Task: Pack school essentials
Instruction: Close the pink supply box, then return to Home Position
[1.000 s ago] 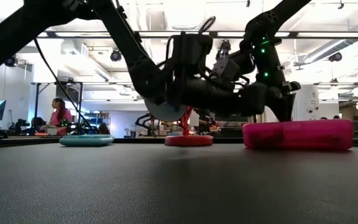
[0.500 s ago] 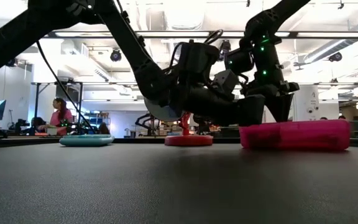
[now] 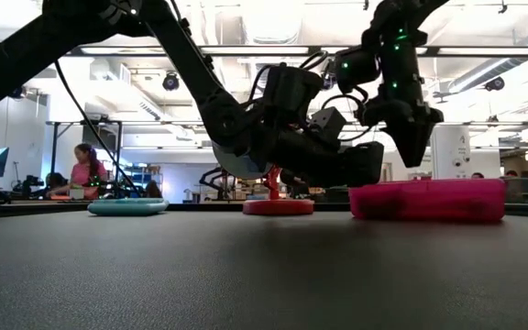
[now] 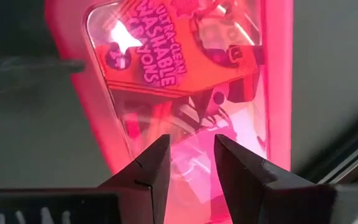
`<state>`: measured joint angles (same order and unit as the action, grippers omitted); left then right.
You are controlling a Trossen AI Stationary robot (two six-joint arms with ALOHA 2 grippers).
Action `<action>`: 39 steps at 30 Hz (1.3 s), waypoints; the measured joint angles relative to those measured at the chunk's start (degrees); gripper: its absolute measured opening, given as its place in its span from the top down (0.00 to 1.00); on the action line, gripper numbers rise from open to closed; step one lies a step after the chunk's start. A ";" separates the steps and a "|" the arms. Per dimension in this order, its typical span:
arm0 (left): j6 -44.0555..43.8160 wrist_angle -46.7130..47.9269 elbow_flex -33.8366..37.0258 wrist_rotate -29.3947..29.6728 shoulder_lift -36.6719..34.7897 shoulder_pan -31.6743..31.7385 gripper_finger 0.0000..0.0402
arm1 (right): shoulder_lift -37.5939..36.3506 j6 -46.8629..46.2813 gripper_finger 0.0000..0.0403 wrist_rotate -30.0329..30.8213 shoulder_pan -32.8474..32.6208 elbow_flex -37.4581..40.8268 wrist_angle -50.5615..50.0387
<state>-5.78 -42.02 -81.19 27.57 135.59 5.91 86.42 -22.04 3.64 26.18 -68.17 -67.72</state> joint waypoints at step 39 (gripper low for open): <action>0.98 8.42 28.32 0.37 -33.94 -20.96 0.49 | -44.54 1.66 0.74 10.19 -25.74 30.20 33.64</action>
<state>-4.80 -33.60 -52.87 27.95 101.64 -15.05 41.89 -20.38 13.83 0.45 -37.97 -34.08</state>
